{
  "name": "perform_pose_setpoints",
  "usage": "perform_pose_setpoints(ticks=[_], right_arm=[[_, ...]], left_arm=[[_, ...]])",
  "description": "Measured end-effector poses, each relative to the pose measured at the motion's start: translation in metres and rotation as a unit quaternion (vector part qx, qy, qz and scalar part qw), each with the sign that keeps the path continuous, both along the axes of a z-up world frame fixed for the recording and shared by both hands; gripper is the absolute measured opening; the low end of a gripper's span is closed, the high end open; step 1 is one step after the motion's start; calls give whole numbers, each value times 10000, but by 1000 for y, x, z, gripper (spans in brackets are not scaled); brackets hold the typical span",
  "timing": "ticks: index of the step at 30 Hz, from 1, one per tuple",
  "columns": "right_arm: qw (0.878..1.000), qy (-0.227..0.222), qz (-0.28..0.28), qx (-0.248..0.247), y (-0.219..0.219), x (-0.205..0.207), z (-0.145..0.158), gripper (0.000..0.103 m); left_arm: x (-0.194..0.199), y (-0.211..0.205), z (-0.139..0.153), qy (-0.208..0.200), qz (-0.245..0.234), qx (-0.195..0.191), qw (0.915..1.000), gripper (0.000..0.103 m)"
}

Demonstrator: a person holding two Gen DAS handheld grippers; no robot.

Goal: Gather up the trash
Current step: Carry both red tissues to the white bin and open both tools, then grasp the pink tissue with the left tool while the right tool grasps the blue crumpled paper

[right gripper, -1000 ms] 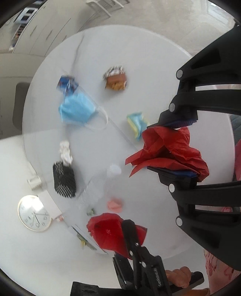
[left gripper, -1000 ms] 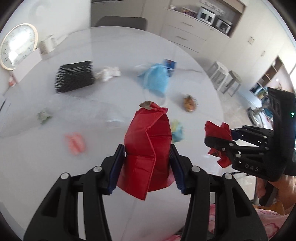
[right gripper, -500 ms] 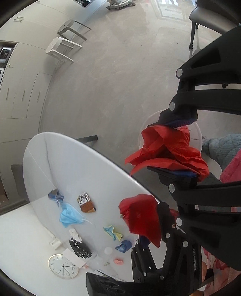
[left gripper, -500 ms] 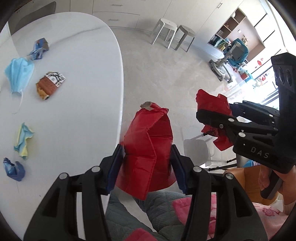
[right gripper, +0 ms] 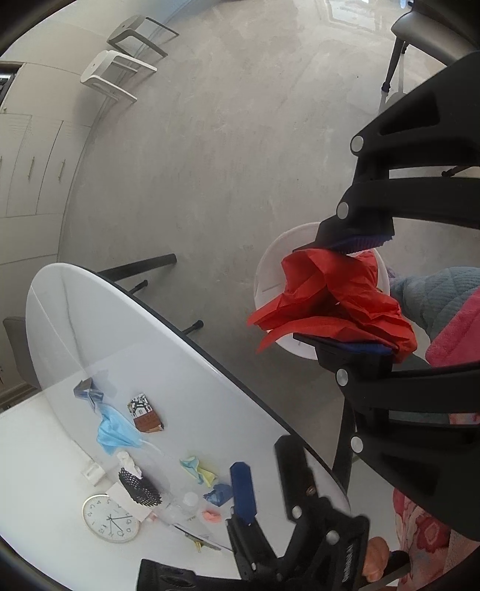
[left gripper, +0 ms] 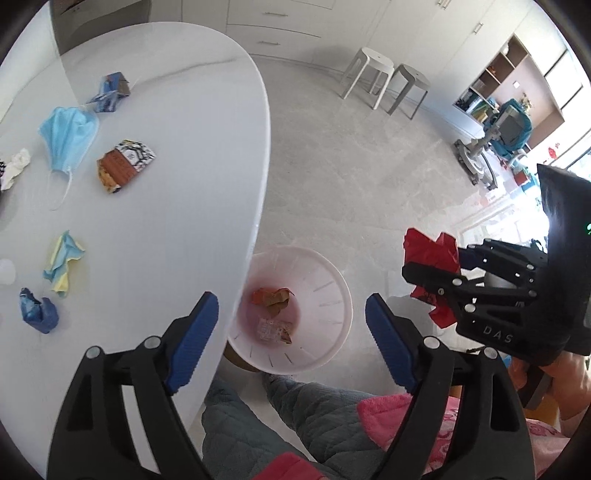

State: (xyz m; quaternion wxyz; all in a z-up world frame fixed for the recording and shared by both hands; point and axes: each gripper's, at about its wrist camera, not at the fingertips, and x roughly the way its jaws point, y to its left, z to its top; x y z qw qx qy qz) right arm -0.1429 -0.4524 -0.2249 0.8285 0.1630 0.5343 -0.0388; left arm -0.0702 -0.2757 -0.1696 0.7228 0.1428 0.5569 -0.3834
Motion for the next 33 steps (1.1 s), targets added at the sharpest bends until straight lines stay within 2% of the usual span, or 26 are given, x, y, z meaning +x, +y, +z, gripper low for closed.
perform_pose_setpoints(ticks=[2, 4, 6, 7, 14, 21, 27, 33], right_arm=[[9998, 53, 165, 87, 7, 4, -5, 46], [9997, 71, 224, 48, 14, 8, -7, 73], [9998, 18, 212, -47, 20, 11, -4, 89], [9998, -35, 211, -58, 22, 13, -2, 93], [9990, -372, 245, -3, 38, 38, 27, 98], [9959, -798, 437, -21, 75, 76, 64, 101], [9929, -893, 782, -27, 125, 109, 76, 101], [9896, -861, 1151, -26, 178, 141, 76, 101]], left_arm=[[5, 17, 11, -135, 226, 1, 9997, 81], [10, 31, 20, -243, 513, 1, 9984, 84], [15, 47, 27, -311, 756, -23, 9966, 88], [18, 55, 31, -343, 884, -34, 9955, 88], [50, 125, 54, -558, 1651, 11, 9847, 90], [87, 208, 76, -982, 2437, 68, 9648, 95], [113, 278, 76, -1025, 2978, 153, 9490, 95], [132, 323, 62, -925, 3241, 202, 9413, 95]])
